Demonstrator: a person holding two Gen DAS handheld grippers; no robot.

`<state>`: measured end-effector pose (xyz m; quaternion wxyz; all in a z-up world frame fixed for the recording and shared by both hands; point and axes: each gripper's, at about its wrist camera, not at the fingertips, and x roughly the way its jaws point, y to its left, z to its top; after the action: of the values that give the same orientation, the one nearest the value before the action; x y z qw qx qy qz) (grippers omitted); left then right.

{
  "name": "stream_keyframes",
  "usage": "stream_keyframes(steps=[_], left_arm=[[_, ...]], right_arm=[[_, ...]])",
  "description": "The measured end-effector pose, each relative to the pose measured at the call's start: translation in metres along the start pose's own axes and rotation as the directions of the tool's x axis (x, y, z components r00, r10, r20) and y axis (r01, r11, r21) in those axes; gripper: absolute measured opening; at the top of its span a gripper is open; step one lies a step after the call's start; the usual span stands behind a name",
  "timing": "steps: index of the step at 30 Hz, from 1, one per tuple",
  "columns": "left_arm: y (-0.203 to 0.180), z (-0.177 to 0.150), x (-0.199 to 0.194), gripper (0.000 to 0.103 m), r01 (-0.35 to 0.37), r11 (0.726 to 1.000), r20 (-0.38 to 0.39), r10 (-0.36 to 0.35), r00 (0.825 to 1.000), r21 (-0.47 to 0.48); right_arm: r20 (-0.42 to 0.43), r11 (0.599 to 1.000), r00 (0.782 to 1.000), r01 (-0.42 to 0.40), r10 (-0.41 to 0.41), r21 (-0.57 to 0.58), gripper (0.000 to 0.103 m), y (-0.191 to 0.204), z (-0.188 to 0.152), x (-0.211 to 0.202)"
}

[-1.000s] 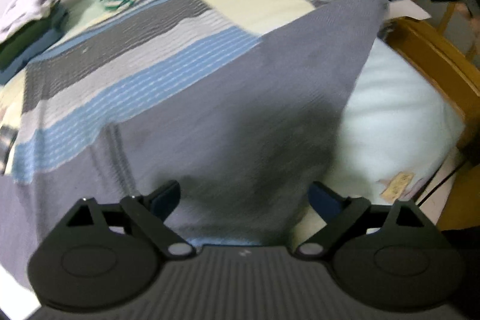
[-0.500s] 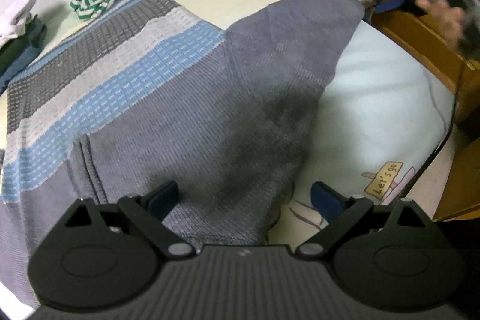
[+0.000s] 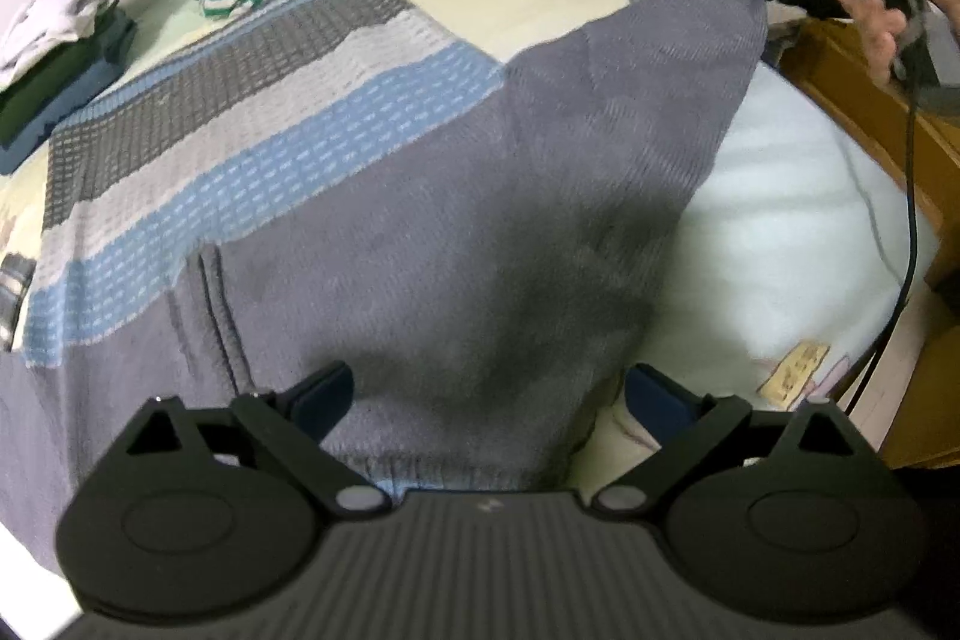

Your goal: Fold clothes

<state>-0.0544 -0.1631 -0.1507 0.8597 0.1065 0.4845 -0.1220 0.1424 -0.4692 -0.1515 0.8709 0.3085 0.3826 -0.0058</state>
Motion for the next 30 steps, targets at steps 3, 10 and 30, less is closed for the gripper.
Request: stream_keyframes(steps=[3, 10, 30], left_arm=[[-0.002, 0.005, 0.0, 0.098, 0.006, 1.0, 0.018, -0.006, 1.0, 0.009], [-0.008, 0.01, 0.013, 0.098, 0.055, 0.998, -0.014, -0.054, 0.998, 0.043], [0.065, -0.028, -0.012, 0.099, -0.066, 0.987, -0.065, 0.057, 0.996, -0.149]], right_arm=[[0.091, 0.999, 0.996, 0.004, -0.001, -0.035, 0.008, -0.003, 0.0, -0.031], [0.065, 0.978, 0.988, 0.146, -0.138, -0.148, 0.005, -0.03, -0.03, -0.05], [-0.218, 0.945, 0.976, 0.042, 0.031, 0.326, 0.064, -0.092, -0.037, -0.026]])
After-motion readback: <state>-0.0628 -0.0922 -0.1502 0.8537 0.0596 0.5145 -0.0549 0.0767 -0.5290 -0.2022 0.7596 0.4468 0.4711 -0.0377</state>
